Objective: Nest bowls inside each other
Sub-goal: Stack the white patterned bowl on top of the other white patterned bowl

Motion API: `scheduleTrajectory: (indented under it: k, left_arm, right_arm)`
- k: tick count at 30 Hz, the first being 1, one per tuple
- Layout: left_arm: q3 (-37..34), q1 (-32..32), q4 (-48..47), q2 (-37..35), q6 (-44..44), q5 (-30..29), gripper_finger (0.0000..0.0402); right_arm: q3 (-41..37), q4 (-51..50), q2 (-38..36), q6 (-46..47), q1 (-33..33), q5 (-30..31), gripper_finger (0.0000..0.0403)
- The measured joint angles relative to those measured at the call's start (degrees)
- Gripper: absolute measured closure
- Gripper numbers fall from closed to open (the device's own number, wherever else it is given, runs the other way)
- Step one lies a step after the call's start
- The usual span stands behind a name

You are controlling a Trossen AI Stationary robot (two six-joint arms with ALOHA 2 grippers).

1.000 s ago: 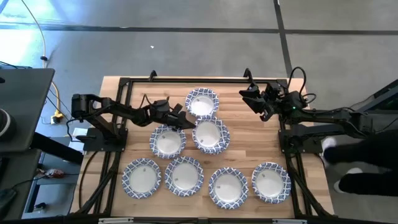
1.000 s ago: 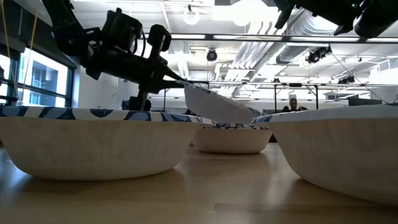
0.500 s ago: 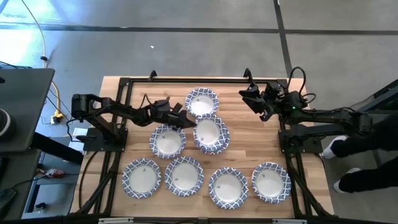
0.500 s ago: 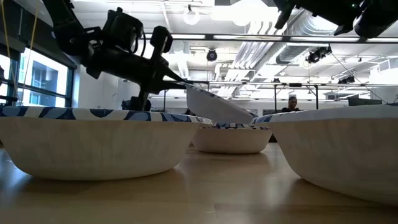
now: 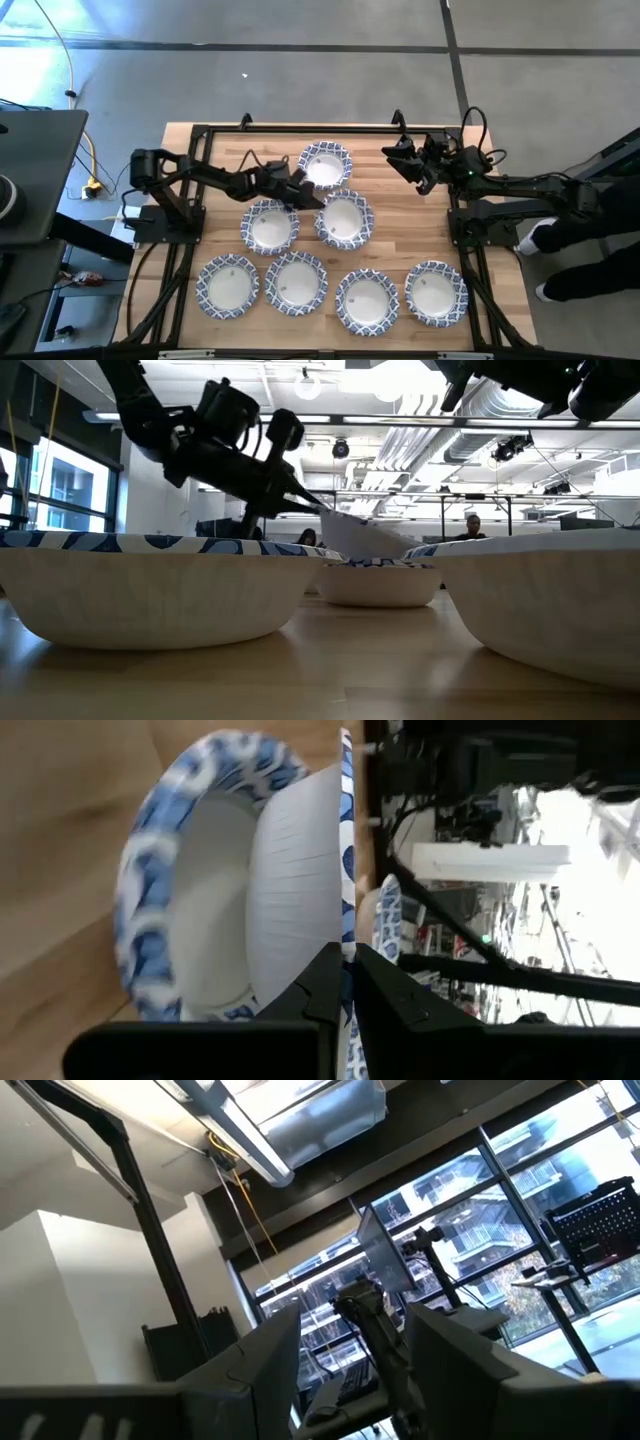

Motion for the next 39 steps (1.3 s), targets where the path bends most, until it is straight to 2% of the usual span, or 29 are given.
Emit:
scheduleTrajectory:
  k: [7, 18, 22, 28, 34, 39]
  left_arm:
    - [0.7, -0.4, 0.1, 1.3, -0.2, 0.4, 0.0366]
    - [0.7, 1.4, 1.2, 1.0, 0.2, 4.8, 0.0237]
    - [0.7, 1.9, -0.8, 1.0, 1.9, 8.0, 0.0207]
    - [0.8, 4.1, -5.6, -1.7, 5.9, 9.8, 0.0197]
    - [0.7, 7.7, -15.3, -7.4, 11.6, 9.5, 0.0196]
    - [0.7, 10.8, -17.4, -12.7, 14.9, 10.1, 0.0196]
  right_arm:
    - [0.0, -0.4, 0.0, 0.0, 0.0, -0.3, 0.023]
    - [0.0, -0.4, 0.0, 0.0, 0.0, -0.3, 0.023]
    - [0.0, -0.4, 0.0, 0.0, 0.0, -0.5, 0.023]
    - [0.0, -0.5, 0.0, 0.0, 0.0, -0.5, 0.023]
    - [0.0, -1.3, 0.0, 0.0, 0.0, -0.5, 0.023]
    - [0.0, -2.4, 0.0, 0.2, 0.0, -0.5, 0.023]
